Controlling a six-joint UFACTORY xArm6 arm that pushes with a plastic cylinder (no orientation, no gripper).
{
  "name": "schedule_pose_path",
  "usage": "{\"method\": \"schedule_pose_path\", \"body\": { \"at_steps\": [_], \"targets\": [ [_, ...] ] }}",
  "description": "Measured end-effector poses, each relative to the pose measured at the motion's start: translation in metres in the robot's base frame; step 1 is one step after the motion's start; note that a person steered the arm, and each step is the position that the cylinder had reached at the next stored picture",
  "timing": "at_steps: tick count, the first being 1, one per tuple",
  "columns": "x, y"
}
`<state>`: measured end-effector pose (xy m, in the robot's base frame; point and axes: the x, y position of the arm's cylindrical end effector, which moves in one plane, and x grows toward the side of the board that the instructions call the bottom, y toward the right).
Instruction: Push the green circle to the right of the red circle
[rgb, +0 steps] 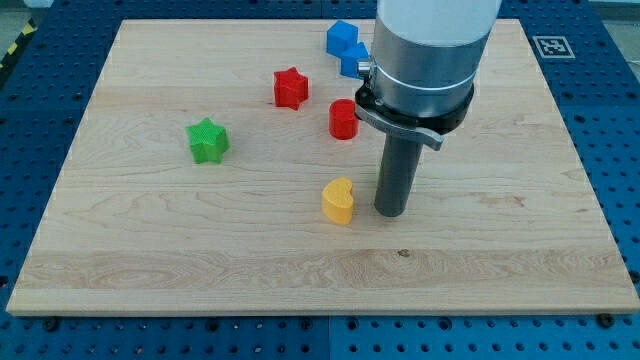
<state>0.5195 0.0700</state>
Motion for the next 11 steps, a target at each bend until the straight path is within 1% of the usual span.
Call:
{"method": "schedule_pose_path", "body": {
  "at_steps": [2, 7, 11],
  "targets": [
    [0.000, 0.031],
    [-0.002, 0.013],
    [-0.042, 0.007]
  ]
}}
